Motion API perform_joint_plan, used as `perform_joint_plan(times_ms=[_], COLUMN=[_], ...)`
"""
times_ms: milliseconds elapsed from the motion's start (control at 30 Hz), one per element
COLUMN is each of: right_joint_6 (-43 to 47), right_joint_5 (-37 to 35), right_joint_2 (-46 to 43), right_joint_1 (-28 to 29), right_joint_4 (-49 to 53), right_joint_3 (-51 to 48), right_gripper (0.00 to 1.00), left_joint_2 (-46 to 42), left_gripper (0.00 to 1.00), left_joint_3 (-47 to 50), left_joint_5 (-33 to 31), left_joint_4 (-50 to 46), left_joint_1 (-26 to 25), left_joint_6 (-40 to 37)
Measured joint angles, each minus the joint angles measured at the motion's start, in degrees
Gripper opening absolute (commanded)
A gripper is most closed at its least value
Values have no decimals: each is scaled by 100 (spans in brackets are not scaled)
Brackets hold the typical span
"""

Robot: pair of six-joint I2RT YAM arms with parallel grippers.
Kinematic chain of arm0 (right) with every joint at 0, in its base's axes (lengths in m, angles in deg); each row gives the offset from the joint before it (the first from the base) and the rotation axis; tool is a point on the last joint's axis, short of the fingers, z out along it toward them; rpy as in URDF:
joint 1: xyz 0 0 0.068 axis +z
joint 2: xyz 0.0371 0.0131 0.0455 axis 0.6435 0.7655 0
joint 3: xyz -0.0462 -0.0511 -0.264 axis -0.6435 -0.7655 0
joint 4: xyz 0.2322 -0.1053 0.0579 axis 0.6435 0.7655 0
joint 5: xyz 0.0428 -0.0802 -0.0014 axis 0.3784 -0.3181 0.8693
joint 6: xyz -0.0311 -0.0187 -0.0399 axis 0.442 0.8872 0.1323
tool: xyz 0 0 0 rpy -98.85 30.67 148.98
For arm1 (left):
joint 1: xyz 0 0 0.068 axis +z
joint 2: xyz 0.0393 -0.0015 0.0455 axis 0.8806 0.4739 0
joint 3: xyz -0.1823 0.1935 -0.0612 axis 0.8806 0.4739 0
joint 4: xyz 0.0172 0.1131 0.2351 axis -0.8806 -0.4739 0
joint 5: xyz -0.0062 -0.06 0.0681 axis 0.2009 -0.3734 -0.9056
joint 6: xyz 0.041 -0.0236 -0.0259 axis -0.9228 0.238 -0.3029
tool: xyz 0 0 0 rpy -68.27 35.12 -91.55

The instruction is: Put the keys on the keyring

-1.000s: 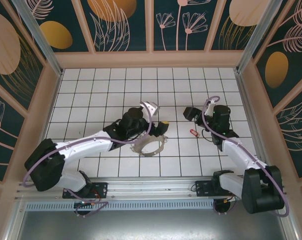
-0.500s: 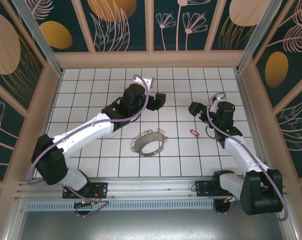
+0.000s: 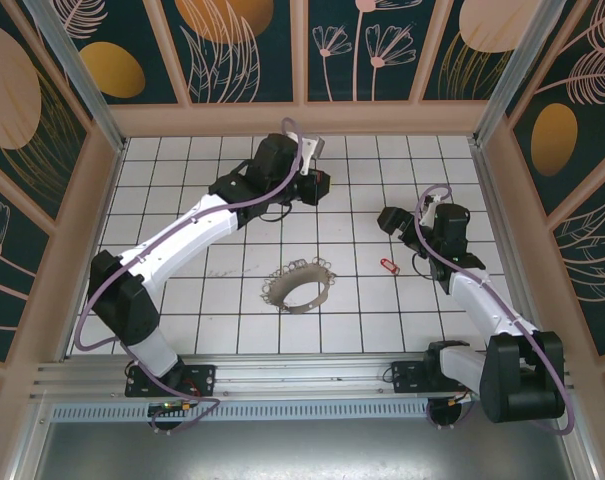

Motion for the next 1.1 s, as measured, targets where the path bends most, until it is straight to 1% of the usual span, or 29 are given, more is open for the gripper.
perform_joint_plan(times_ms=[67,100,133,200,233,267,300,367,500,767,967,1100], right_joint_6=[-24,-42,-50,-63,-68,-76,-83,-85,-85,-83,-83,-83], right_joint_5=[11,17,20,22,22,24,24,24,26,87,87,107], right_joint_2=[0,0,0,-11,-28,-55,-81,-136,-199,-203,-197,-168], right_joint_1=[0,0,0,0,0,0,0,0,0,0,0,0], right_joint_4=[-52,-59,-87,-118,-125,-127,-127,-127,-146,-144,-149,-173], right_joint_3=[-57,-90,-146,-260,-332,-407,-468,-570,-710,-782,-782,-782], right_gripper=[99,99,99,99,99,99,99,99,99,99,99,99], left_joint_2=[-131,-212,-304,-431,-450,-448,-437,-393,-142,275,527,680], left_gripper=[66,72,75,77,80,85,86,84,75,53,51,51], left_joint_3=[424,699,1029,1700,2002,2227,2402,2632,2662,2662,2660,2660], left_joint_5=[4,4,4,-2,-11,-24,-68,-203,-341,-181,118,199], left_joint_4=[116,188,271,446,494,511,514,505,614,710,708,708], left_joint_1=[-2,-4,-24,-63,-118,-195,-286,-535,-929,-977,-979,-990], left_joint_6=[-166,-271,-380,-560,-667,-778,-898,-1093,-1408,-1716,-1821,-1838])
